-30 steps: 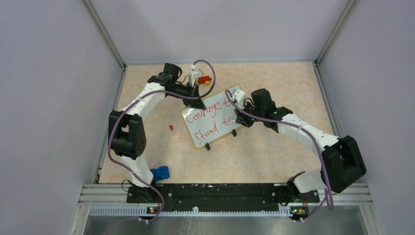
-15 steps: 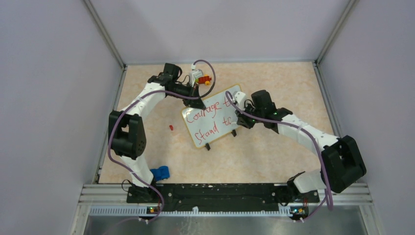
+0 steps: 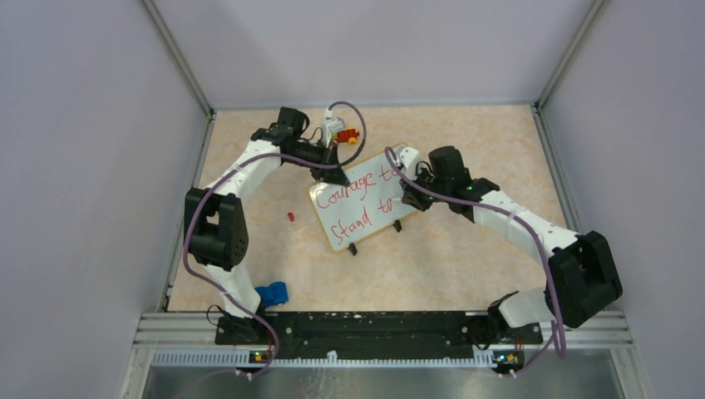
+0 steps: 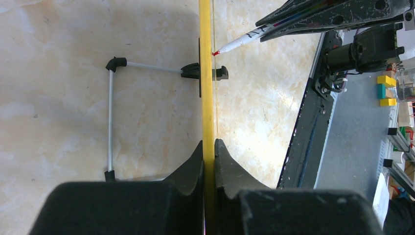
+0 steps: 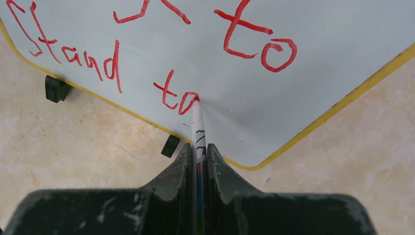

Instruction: Write a sentence on the whiteboard

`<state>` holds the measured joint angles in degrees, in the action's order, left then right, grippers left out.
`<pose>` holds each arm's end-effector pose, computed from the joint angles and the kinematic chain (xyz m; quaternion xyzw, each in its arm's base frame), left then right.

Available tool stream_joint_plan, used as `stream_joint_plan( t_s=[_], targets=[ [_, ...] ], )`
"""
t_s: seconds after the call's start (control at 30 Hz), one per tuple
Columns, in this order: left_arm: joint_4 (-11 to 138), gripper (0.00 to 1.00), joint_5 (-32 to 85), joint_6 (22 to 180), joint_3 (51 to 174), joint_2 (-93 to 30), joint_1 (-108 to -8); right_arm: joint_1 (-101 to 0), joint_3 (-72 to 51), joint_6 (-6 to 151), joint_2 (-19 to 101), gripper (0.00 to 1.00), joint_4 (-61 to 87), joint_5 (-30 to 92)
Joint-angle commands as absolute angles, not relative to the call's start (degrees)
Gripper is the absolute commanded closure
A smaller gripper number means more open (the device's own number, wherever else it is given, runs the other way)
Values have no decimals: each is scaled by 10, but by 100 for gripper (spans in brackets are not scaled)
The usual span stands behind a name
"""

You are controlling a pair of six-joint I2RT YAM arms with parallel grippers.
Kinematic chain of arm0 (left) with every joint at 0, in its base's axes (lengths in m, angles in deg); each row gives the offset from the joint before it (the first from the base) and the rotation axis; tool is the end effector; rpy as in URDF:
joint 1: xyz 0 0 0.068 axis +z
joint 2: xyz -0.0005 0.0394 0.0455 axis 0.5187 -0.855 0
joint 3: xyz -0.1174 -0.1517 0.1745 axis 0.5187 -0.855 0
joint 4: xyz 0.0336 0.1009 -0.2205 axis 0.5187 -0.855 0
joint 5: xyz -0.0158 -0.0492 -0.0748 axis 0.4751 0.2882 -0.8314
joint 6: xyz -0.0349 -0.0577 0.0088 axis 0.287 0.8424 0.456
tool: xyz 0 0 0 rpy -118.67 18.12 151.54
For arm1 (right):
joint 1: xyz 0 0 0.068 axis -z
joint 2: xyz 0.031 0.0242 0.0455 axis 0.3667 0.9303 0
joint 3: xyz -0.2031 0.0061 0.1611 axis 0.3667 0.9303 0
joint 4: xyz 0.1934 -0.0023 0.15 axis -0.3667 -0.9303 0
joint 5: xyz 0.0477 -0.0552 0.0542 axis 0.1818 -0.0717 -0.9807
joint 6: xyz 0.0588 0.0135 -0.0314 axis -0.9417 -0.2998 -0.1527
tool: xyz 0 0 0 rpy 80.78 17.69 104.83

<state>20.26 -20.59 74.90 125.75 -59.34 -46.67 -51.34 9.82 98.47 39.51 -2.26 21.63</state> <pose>0.3413 -0.1407 0.2520 0.3395 0.7933 -0.4504 0.2293 0.2547 0.1645 0.2384 -0.4294 0.7905 0.1717 0.4015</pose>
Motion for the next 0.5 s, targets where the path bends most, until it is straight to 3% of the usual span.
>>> stream_joint_plan(
  t_s=[0.0, 0.47],
  targets=[
    [146, 100, -168, 712, 1248, -608, -482, -507, 93, 990, 387, 100, 7, 225],
    [147, 100, -168, 712, 1245, -607, -482, -506, 141, 1003, 363, 100, -5, 238]
  ],
)
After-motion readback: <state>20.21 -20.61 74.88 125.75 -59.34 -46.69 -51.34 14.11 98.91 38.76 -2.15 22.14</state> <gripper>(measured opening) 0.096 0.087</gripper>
